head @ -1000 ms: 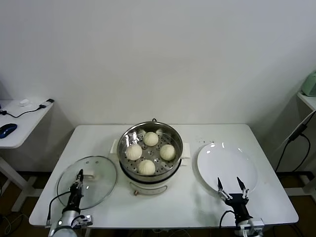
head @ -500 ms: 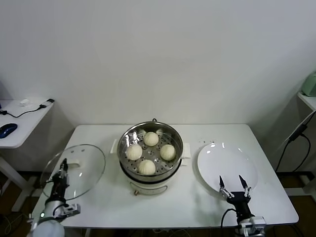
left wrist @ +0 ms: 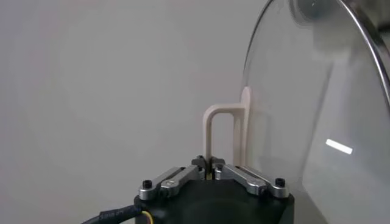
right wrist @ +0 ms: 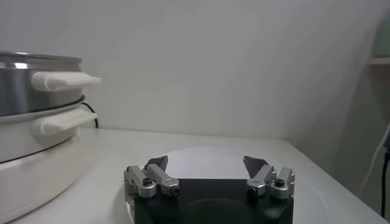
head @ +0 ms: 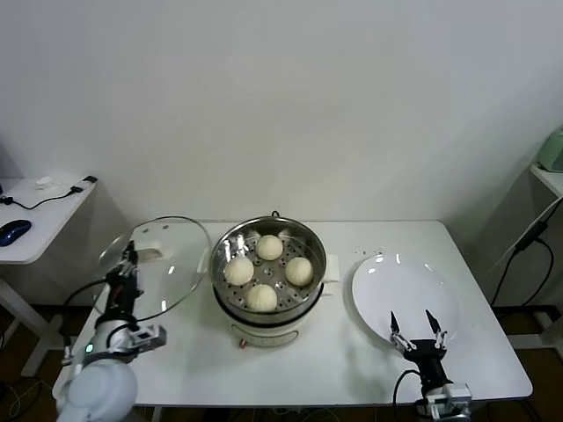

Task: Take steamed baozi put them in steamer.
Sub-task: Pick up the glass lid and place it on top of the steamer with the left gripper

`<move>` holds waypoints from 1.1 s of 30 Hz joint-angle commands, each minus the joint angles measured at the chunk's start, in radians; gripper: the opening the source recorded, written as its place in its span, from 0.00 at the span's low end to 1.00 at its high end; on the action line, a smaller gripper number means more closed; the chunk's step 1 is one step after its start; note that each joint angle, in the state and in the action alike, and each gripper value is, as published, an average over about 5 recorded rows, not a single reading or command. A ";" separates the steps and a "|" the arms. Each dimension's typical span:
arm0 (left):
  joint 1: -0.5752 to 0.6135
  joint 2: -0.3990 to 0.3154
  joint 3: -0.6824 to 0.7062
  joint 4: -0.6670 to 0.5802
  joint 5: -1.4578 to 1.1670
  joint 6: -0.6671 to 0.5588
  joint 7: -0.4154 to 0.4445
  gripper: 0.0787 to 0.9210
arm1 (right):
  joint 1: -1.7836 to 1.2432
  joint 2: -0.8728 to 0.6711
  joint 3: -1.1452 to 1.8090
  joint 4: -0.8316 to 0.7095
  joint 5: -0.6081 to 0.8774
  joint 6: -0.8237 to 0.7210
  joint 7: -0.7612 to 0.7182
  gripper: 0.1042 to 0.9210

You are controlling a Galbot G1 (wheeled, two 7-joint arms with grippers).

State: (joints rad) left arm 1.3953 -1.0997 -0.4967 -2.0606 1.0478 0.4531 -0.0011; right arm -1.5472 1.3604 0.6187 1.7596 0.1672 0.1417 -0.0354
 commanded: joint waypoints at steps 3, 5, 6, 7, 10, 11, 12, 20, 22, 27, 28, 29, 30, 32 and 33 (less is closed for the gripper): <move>-0.138 -0.108 0.351 -0.141 0.289 0.203 0.178 0.06 | -0.010 -0.002 -0.003 -0.012 -0.002 0.049 -0.001 0.88; -0.160 -0.150 0.410 -0.128 0.342 0.225 0.206 0.06 | -0.015 -0.003 -0.003 -0.018 0.006 0.059 -0.001 0.88; -0.169 -0.170 0.433 -0.121 0.368 0.233 0.219 0.06 | -0.017 -0.002 -0.004 -0.021 0.010 0.064 -0.001 0.88; -0.177 -0.192 0.454 -0.112 0.392 0.241 0.228 0.06 | -0.020 -0.002 -0.005 -0.024 0.014 0.069 -0.001 0.88; -0.203 -0.254 0.505 -0.074 0.449 0.261 0.242 0.06 | -0.029 -0.002 -0.008 -0.027 0.022 0.081 -0.001 0.88; -0.213 -0.275 0.520 -0.058 0.461 0.266 0.243 0.06 | -0.032 -0.002 -0.009 -0.027 0.025 0.085 0.000 0.88; -0.222 -0.292 0.533 -0.041 0.472 0.270 0.243 0.06 | -0.034 -0.003 -0.009 -0.027 0.028 0.088 0.001 0.88; -0.267 -0.379 0.601 0.078 0.526 0.275 0.233 0.06 | -0.042 -0.010 0.001 -0.026 0.050 0.104 0.006 0.88; -0.277 -0.390 0.609 0.103 0.531 0.275 0.228 0.06 | -0.044 -0.013 0.004 -0.026 0.055 0.105 0.007 0.88; -0.297 -0.403 0.619 0.157 0.535 0.275 0.218 0.06 | -0.044 -0.014 0.011 -0.029 0.061 0.110 0.012 0.88; -0.299 -0.404 0.620 0.164 0.536 0.275 0.216 0.06 | -0.044 -0.014 0.012 -0.029 0.061 0.112 0.013 0.88; -0.302 -0.405 0.621 0.172 0.536 0.276 0.214 0.06 | -0.044 -0.013 0.012 -0.029 0.061 0.113 0.014 0.88; -0.304 -0.406 0.622 0.179 0.537 0.276 0.213 0.06 | -0.045 -0.013 0.012 -0.029 0.061 0.115 0.014 0.88; -0.308 -0.408 0.621 0.194 0.541 0.276 0.210 0.06 | -0.045 -0.011 0.014 -0.030 0.059 0.118 0.018 0.88; -0.310 -0.408 0.620 0.202 0.544 0.276 0.208 0.06 | -0.045 -0.010 0.015 -0.031 0.058 0.119 0.019 0.88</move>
State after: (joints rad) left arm 1.1088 -1.4706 0.0790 -1.9242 1.5564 0.7145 0.1997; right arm -1.5903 1.3490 0.6301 1.7308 0.2219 0.2492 -0.0215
